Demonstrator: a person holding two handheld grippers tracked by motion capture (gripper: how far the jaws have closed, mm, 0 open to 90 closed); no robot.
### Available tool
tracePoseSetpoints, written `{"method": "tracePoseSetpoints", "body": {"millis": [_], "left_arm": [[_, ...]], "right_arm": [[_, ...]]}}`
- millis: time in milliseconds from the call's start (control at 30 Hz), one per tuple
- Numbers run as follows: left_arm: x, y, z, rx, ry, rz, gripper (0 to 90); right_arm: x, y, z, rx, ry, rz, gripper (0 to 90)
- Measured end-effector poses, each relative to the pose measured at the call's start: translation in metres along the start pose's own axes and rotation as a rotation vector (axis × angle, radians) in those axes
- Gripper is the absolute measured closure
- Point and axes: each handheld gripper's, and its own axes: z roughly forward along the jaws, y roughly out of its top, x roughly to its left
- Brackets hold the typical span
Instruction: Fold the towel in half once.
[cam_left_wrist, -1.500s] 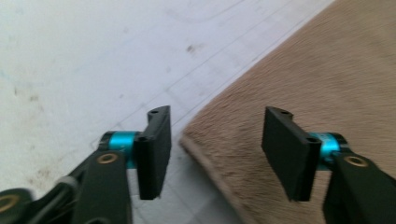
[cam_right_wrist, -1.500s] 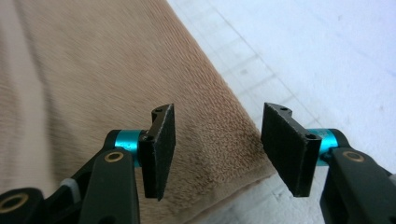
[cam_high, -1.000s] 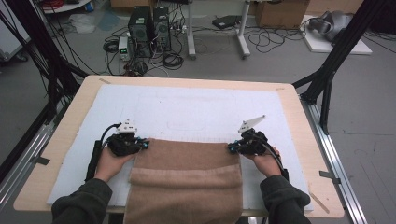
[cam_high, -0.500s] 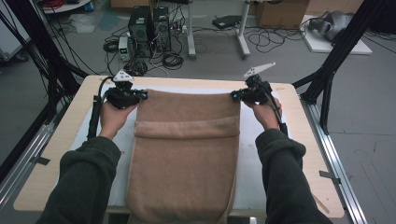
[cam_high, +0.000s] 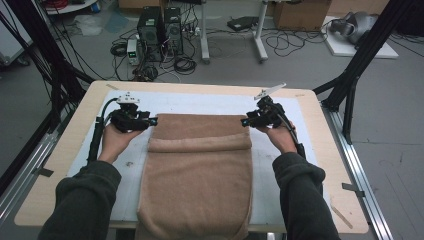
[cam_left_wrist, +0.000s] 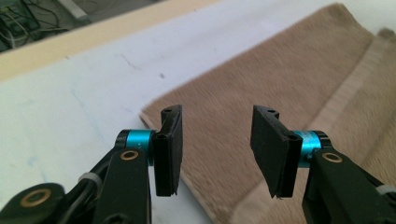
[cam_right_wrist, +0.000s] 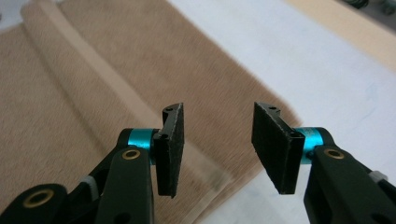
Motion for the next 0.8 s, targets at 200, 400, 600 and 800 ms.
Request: {"method": "tracePoseSetpoints", "body": {"millis": [200,400,600,800], "left_arm": [[-0.013,-0.022,0.004,0.054,-0.040,0.030,53.6],[-0.018,-0.042,0.013,0.114,-0.054,0.028,54.9],[-0.024,-0.052,0.017,0.101,-0.051,0.047,79.1],[-0.026,-0.049,0.007,0.061,-0.053,0.046,86.7]], "right_arm": [[0.013,-0.027,0.010,0.030,0.014,0.001,52.2],[0.017,-0.045,0.028,0.066,0.021,0.021,53.5],[0.022,-0.050,0.039,0.103,0.040,0.002,79.5],[0.027,-0.048,0.029,0.077,0.064,-0.016,83.4]]}}
